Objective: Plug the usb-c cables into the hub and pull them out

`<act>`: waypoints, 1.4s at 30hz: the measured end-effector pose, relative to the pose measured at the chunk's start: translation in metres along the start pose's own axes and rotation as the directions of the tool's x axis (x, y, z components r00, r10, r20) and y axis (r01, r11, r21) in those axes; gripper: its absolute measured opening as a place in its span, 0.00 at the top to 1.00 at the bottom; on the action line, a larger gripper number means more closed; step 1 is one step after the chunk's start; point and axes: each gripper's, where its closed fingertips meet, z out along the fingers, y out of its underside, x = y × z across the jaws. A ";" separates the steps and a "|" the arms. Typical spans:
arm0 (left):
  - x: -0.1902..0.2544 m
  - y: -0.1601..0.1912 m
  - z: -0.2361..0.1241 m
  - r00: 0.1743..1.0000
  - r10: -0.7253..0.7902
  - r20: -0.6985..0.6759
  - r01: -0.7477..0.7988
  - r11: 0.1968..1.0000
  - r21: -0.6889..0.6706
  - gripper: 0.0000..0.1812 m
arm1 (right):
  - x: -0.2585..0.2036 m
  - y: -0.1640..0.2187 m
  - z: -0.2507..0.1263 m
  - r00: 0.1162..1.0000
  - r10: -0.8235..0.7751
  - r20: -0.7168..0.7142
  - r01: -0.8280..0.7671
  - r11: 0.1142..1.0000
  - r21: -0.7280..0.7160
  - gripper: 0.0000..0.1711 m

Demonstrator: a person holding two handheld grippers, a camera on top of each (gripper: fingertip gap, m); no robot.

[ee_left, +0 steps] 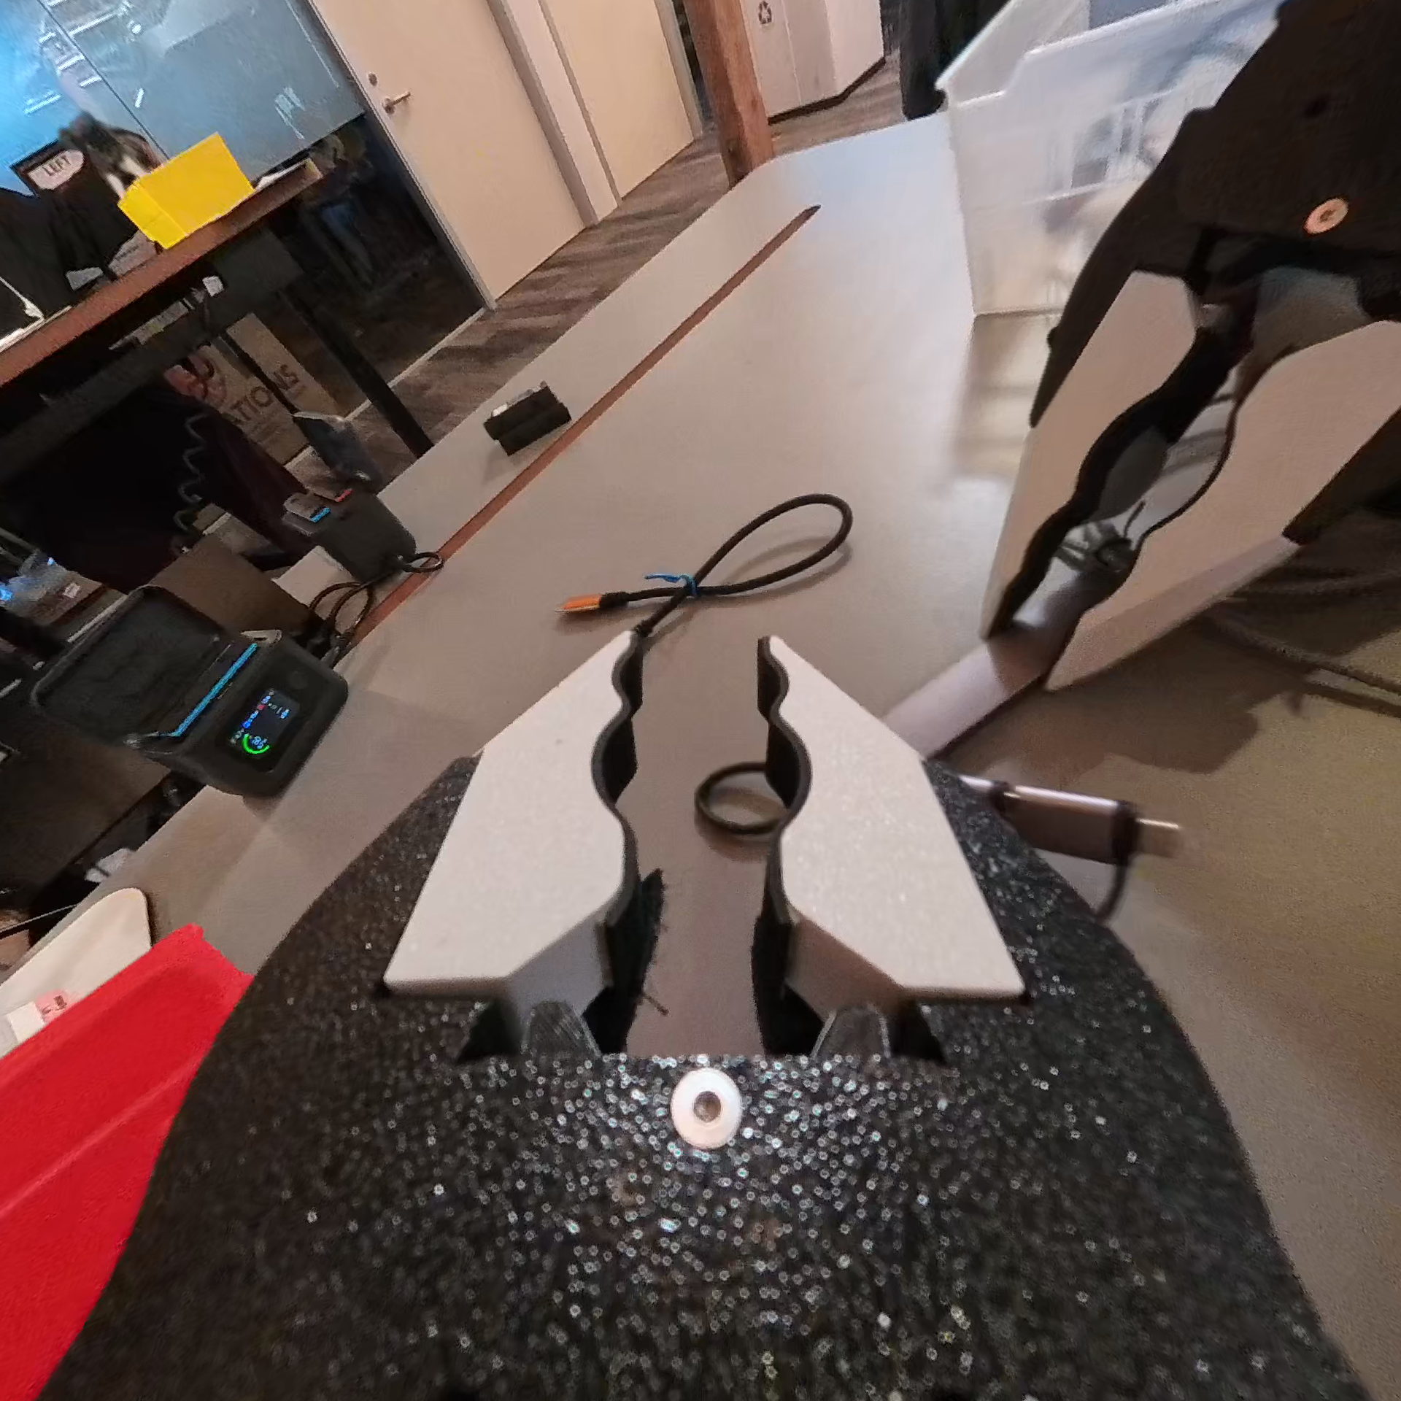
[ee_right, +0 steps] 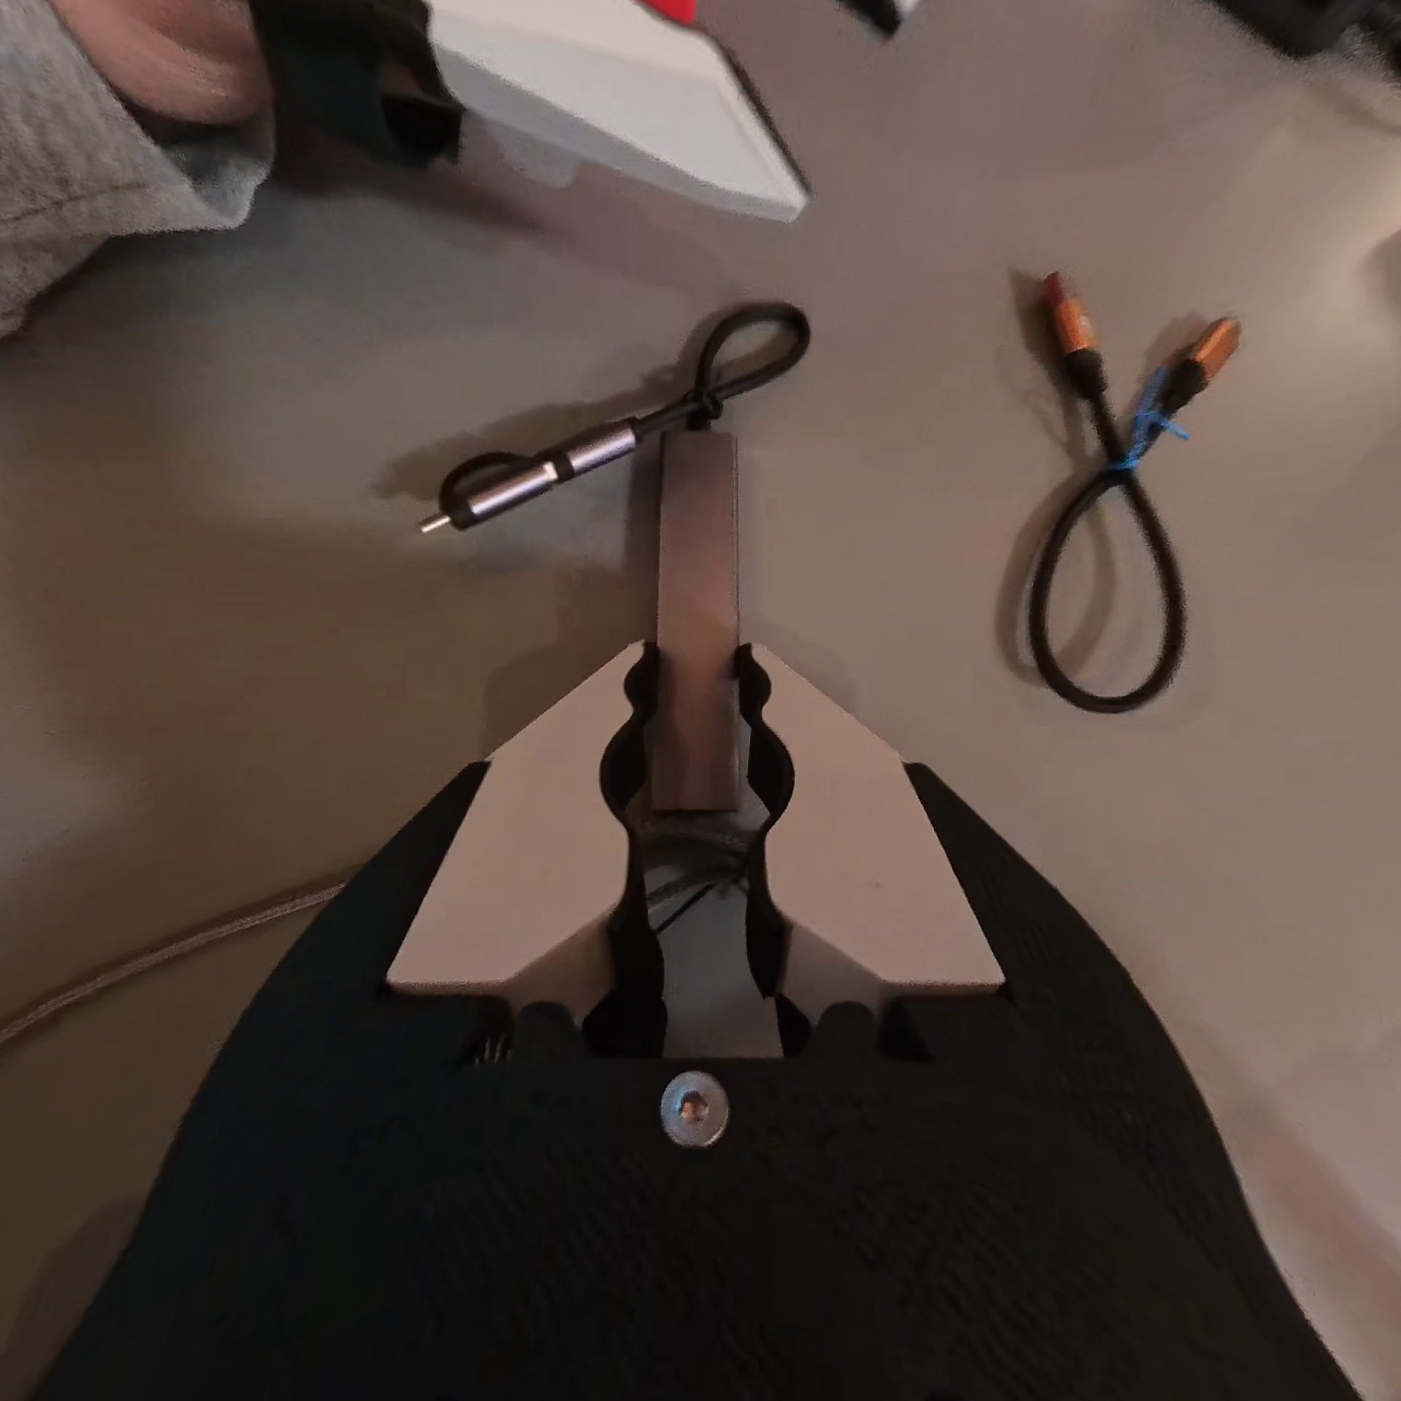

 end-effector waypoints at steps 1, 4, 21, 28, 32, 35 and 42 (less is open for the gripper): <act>-0.001 -0.002 -0.001 1.000 -0.010 0.003 0.010 1.000 0.014 0.84 | 0.007 -0.004 -0.003 0.999 0.006 -0.033 -0.005 1.000 0.031 0.88; -0.006 -0.014 -0.008 1.000 -0.014 0.026 0.012 0.996 0.090 0.86 | 0.031 -0.020 -0.022 0.988 0.093 -0.120 -0.071 0.982 0.175 0.89; 0.081 -0.067 -0.034 0.830 -0.029 -0.557 0.258 0.905 0.337 0.68 | -0.032 -0.095 -0.115 0.657 0.103 0.747 -0.616 0.644 0.453 0.89; 0.092 -0.113 -0.084 0.625 0.005 -0.781 0.529 0.732 0.429 0.75 | -0.058 -0.090 -0.112 0.428 0.104 0.898 -0.686 0.684 0.247 0.89; 0.104 -0.110 -0.089 0.618 0.072 -0.783 0.477 0.757 0.446 0.92 | -0.063 -0.088 -0.114 0.359 0.096 0.928 -0.696 0.690 0.198 0.89; 0.092 -0.107 -0.080 0.674 0.021 -0.739 0.471 0.758 0.451 0.95 | -0.055 -0.096 -0.121 0.464 0.020 0.885 -0.676 0.654 0.340 0.82; 0.079 -0.090 -0.057 0.806 0.015 -0.592 0.317 0.833 0.454 0.96 | -0.022 -0.054 -0.065 0.974 -0.052 0.220 -0.047 0.905 0.423 0.86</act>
